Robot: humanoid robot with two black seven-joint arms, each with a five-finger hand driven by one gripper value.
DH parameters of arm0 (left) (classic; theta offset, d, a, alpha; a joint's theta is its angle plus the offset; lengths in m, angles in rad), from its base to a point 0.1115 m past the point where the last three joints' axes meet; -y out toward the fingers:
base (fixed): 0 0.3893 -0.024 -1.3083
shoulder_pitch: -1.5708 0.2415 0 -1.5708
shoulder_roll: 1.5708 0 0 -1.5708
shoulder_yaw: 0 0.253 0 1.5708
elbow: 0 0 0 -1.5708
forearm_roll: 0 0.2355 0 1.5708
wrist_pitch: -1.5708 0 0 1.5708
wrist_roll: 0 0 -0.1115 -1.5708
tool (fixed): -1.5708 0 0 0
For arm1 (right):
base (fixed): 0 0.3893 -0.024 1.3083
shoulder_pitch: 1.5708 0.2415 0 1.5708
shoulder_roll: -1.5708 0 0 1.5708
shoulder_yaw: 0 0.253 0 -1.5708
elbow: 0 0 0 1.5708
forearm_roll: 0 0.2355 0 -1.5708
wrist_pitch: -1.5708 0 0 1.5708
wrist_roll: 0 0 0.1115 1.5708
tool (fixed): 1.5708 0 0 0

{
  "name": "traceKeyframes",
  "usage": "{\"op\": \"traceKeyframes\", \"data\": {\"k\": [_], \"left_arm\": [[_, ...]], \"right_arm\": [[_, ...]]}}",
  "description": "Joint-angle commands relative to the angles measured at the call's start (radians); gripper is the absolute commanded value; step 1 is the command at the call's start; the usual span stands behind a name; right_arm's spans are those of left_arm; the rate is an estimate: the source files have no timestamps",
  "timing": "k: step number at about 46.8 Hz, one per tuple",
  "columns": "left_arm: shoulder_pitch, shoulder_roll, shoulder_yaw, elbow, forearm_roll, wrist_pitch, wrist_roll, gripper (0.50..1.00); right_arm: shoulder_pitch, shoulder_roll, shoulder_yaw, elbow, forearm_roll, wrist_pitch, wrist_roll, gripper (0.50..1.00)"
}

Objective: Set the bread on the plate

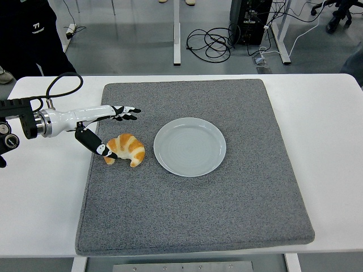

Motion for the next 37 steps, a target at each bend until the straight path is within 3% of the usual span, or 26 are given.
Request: {"op": "traceKeyframes", "data": {"k": [1, 14, 37], "left_arm": [[0.019, -0.011, -0.001, 0.001, -0.002, 0.027, -0.003, 0.949], [0.064, -0.068, -0.001, 0.023, 0.0, 0.104, -0.006, 0.949], [0.096, -0.111, 0.001, 0.098, 0.06, 0.144, -0.011, 0.948]], "right_arm": [[0.0, 0.0, 0.0, 0.0, 0.0, 0.0, 0.0, 1.0], [0.001, 0.0, -0.001, -0.002, 0.0, 0.0, 0.0, 1.0], [0.001, 0.0, 0.0, -0.002, 0.0, 0.0, 0.0, 1.0]]}}
